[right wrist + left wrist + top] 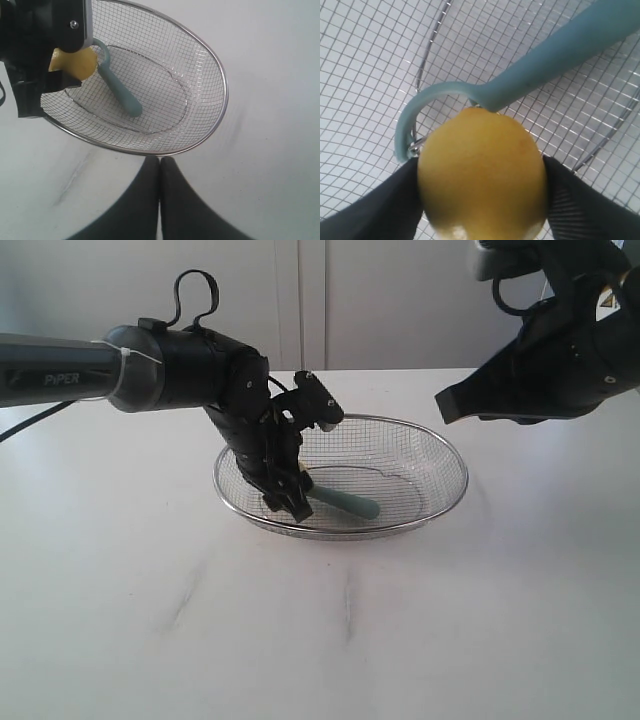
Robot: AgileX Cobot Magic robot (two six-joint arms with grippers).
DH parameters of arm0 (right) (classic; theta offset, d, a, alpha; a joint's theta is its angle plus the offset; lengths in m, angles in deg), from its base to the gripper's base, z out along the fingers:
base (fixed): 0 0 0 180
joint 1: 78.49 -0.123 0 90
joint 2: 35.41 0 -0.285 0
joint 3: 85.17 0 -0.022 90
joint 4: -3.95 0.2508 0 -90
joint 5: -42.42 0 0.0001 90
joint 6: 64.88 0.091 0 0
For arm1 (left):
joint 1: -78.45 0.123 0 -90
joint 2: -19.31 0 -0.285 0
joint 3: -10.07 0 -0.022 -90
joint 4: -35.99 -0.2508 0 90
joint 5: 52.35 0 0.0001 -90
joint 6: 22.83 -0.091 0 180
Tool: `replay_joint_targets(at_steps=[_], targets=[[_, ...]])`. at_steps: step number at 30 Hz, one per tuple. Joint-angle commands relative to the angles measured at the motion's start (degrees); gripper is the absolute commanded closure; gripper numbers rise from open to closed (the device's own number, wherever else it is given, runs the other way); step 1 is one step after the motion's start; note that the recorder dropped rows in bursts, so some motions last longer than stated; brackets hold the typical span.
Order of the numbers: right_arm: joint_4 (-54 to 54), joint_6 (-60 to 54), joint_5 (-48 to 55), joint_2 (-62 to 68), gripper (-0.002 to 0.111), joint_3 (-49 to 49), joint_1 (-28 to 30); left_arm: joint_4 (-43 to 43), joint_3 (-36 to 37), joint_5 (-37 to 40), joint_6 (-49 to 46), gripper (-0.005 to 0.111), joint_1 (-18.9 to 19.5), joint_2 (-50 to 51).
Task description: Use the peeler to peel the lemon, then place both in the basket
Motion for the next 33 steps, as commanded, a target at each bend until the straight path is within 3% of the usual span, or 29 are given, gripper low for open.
replay_joint_targets(at_steps=[1, 8, 11, 13, 16, 18, 24, 33], targets=[[-0.1, 0.3, -0.1, -0.5, 0.108, 0.5, -0.1, 0.5, -0.4, 0.7, 0.3, 0.035, -0.3, -0.1], [-0.1, 0.3, -0.1, -0.5, 0.108, 0.5, -0.1, 0.5, -0.4, 3.5, 0.6, 0.034, -0.3, -4.5], [-0.1, 0.3, -0.1, -0.5, 0.108, 0.5, -0.1, 0.7, -0.4, 6.1, 8.7, 0.039, -0.4, -11.0], [-0.1, 0.3, -0.1, -0.5, 0.108, 0.5, -0.1, 0.8, -0.4, 10.8, 13.7, 0.054, -0.4, -15.7], [-0.1, 0.3, -0.1, -0.5, 0.108, 0.5, -0.1, 0.8, -0.4, 20.1, 13.5, 0.086, -0.4, -22.8], [-0.1, 0.3, -0.1, -0.5, 0.108, 0.5, -0.1, 0.8, -0.4, 21.6, 13.5, 0.107, -0.4, -26.7], [-0.1, 0.3, -0.1, -0.5, 0.108, 0.5, -0.1, 5.5, 1.4, 22.9, 11.6, 0.107, -0.4, -36.0], [-0.1, 0.3, -0.1, -0.5, 0.108, 0.5, -0.1, 10.8, 24.6, 15.8, 9.4, 0.107, -0.4, -55.4]])
